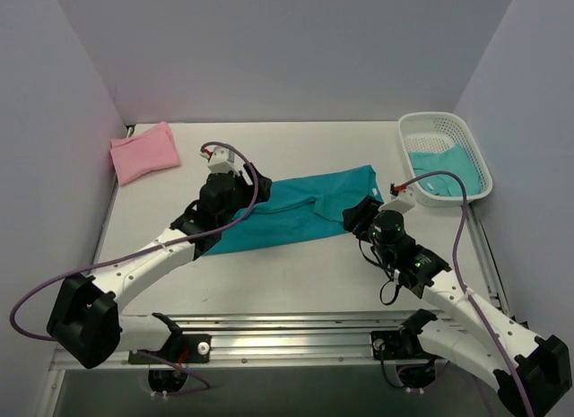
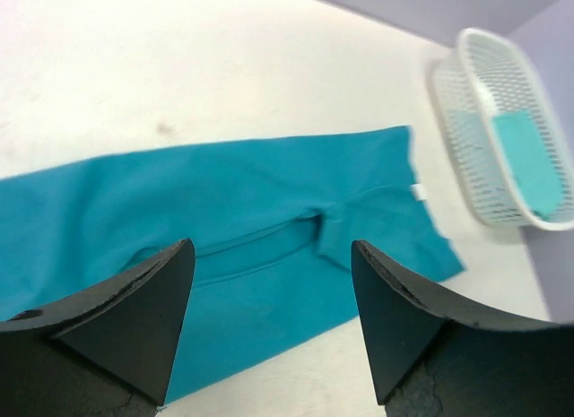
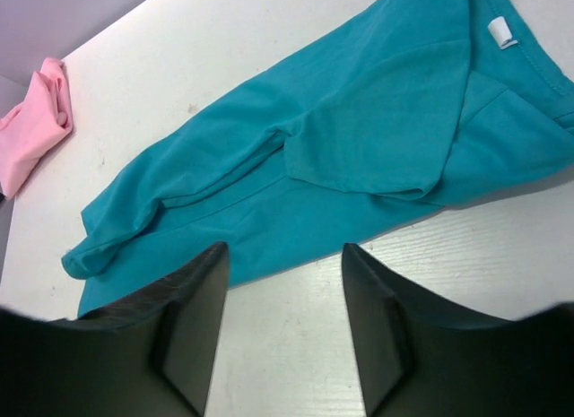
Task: Fold and stack the t-shirts
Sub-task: Rotate the tshirt 90 degrees
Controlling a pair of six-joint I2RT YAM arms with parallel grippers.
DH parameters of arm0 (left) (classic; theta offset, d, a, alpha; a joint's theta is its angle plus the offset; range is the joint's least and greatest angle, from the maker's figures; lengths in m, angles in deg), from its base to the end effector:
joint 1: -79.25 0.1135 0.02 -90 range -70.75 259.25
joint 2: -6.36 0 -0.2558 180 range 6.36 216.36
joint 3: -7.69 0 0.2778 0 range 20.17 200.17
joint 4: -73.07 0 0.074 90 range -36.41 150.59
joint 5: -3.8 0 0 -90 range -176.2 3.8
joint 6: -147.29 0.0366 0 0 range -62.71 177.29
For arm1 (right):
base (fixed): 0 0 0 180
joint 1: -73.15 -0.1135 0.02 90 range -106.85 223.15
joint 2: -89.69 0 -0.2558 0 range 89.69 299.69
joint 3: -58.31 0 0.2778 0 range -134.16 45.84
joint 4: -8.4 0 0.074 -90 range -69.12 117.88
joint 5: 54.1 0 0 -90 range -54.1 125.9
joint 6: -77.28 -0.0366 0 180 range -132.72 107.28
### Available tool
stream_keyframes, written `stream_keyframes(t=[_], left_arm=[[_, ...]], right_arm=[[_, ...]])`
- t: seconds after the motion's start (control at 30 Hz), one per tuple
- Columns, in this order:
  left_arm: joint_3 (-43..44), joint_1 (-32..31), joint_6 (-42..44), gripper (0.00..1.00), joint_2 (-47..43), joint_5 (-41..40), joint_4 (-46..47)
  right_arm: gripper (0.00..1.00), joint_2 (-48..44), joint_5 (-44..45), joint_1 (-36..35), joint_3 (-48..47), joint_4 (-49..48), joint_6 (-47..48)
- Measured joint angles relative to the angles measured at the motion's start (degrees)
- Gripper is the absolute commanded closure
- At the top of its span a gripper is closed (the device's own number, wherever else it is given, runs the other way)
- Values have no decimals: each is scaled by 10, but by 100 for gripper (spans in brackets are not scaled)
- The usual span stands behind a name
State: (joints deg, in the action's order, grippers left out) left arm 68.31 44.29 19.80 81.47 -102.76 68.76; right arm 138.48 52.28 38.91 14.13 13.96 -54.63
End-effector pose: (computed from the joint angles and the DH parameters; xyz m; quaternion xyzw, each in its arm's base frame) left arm 0.2736 -0.1785 0.2560 -0.1016 0.8026 -0.2460 0.5339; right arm 0.2007 0.1241 0.2643 0.1420 0.7514 0.3057 0.5673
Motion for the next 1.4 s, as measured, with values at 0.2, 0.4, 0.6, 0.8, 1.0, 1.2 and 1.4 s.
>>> stream_keyframes(t=[0.2,0.4,0.6,0.8,1.0,1.2,1.4], left_arm=[[80,-40,40,9,28,42,9],[319,-40,129,13,304,160,10],[514,-41,157,13,554,279,-33],[597,-41,156,13,651,342,-50],[647,-40,161,13,673,357,-67],[796,-39,193,19,760,379,-155],[980,-46,229,42,842,366,-296]], right_arm=[[38,-20,19,0,0,24,1],[38,-46,36,-4,0,40,1],[37,-90,58,-6,-3,72,-1],[37,-140,89,-7,-5,111,-2],[38,-162,107,-7,-12,126,-3],[38,-161,120,-7,-13,139,-3],[42,-170,132,-7,-14,154,-3]])
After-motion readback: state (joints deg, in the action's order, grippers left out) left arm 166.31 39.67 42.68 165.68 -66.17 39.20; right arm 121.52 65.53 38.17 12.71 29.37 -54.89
